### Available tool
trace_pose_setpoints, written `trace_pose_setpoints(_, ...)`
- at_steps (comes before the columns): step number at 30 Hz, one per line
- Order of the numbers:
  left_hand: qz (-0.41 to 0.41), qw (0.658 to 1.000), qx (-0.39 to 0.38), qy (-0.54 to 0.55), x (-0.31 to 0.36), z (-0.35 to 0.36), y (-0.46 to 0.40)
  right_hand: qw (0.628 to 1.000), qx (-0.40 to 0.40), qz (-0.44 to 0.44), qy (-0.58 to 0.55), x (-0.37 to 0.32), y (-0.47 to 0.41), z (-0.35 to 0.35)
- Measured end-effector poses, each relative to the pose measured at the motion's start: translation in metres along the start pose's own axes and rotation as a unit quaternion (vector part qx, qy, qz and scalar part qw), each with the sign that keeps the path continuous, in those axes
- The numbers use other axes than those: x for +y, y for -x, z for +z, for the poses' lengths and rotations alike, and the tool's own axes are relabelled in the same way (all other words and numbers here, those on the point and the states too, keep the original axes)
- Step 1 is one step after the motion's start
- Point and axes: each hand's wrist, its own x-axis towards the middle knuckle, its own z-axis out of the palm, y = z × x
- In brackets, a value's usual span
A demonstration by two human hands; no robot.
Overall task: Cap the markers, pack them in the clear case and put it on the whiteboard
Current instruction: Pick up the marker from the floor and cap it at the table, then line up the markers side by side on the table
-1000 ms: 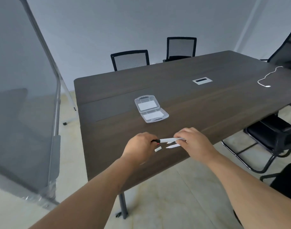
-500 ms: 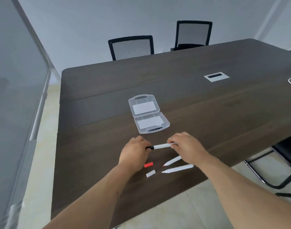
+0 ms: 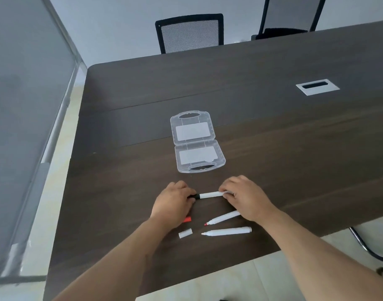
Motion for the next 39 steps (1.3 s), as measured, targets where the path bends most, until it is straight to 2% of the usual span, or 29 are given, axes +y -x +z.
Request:
trace_pose_setpoints(5, -0.039, 0.996, 0.020, 0.080, -0.007, -0.009, 0.016, 0.999, 0.037, -0.016, -0.019, 0.000, 0.014, -0.014)
trace_pose_setpoints(8, -0.039, 0.995, 0.007, 0.092, -0.009, -0.016, 0.038, 0.999, -0.022, -0.040, -0.018, 0.001, 0.022, -0.024)
trace_pose_setpoints(11, -0.023, 0.997, -0.035, 0.061, -0.007, -0.017, 0.052, 0.993, -0.099, -0.062, -0.003, 0.002, 0.023, -0.029)
trace_pose_setpoints(14, -0.024, 0.998, -0.054, 0.029, -0.006, -0.013, 0.057, 0.985, -0.135, -0.100, 0.024, -0.003, 0.019, -0.028)
trace_pose_setpoints(20, -0.030, 0.999, -0.043, 0.008, -0.006, -0.007, 0.052, 0.978, -0.131, -0.141, 0.076, -0.006, 0.011, -0.024)
trace_pose_setpoints(25, -0.017, 0.999, -0.031, -0.009, -0.006, -0.003, 0.049, 0.978, -0.138, -0.135, 0.080, -0.004, 0.014, -0.015)
trace_pose_setpoints(31, 0.021, 0.999, -0.030, -0.002, 0.000, 0.000, 0.040, 0.989, -0.079, -0.099, 0.076, -0.006, 0.018, -0.013)
trace_pose_setpoints(39, 0.056, 0.998, -0.037, 0.004, 0.009, -0.007, 0.029, 0.991, -0.072, -0.083, 0.081, -0.005, 0.018, -0.018)
